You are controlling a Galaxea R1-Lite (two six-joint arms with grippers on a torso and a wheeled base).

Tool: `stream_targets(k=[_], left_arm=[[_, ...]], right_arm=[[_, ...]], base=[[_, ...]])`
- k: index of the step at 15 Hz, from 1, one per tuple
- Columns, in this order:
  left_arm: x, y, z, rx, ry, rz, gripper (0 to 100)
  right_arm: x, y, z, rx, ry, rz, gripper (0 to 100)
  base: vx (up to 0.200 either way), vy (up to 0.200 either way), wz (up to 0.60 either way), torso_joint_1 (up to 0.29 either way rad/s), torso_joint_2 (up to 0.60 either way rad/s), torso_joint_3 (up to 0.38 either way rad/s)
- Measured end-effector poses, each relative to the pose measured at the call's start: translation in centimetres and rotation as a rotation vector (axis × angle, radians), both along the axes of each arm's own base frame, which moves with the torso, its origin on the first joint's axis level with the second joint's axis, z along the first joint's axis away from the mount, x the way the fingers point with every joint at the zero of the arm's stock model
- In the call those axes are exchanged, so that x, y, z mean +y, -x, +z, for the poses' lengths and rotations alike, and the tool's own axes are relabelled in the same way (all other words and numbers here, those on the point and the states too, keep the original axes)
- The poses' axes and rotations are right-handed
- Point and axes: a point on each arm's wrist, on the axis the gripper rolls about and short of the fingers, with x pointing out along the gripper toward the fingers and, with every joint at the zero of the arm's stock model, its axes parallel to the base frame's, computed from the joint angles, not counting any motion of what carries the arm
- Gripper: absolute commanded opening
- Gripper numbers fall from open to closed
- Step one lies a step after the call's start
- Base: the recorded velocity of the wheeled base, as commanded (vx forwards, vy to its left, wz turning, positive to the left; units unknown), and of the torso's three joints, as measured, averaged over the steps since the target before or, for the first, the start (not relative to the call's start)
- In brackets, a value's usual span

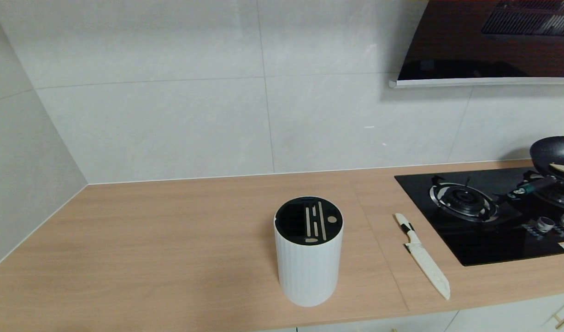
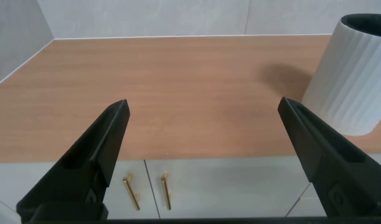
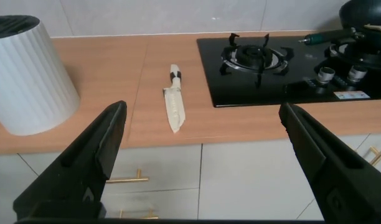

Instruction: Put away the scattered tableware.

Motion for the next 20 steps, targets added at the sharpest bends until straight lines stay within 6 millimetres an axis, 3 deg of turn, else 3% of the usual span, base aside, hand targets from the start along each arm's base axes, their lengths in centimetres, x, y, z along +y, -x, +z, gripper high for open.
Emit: stream_targets(k=[3, 6, 9, 11, 15, 20], left_arm=[[0.0, 0.0, 0.0, 0.000, 0.000, 0.000, 100], [0.0, 0.0, 0.0, 0.000, 0.000, 0.000, 100], [0.0, 0.0, 0.0, 0.000, 0.000, 0.000, 100], [0.0, 0.0, 0.0, 0.000, 0.000, 0.000, 100], [0.0, 0.0, 0.0, 0.000, 0.000, 0.000, 100], [0.0, 0.0, 0.0, 0.000, 0.000, 0.000, 100]], right_arm=[[0.1, 0.3, 4.2, -0.064, -0.037, 0.061, 100], [0.1, -1.8, 8.2, 0.025, -0.051, 0.091, 100], [0.3, -6.5, 11.2, 0.188, -0.053, 0.103, 100], [0.6, -10.6, 12.4, 0.310, -0.053, 0.104, 100], [1.2, -19.2, 12.7, 0.500, -0.050, 0.111, 100], [2.7, -27.5, 8.3, 0.637, -0.020, 0.130, 100]], base=[[0.000, 0.000, 0.00, 0.000, 0.00, 0.000], [0.000, 0.000, 0.00, 0.000, 0.00, 0.000], [0.000, 0.000, 0.00, 0.000, 0.00, 0.000], [0.000, 0.000, 0.00, 0.000, 0.00, 0.000], [0.000, 0.000, 0.00, 0.000, 0.00, 0.000], [0.000, 0.000, 0.00, 0.000, 0.00, 0.000]])
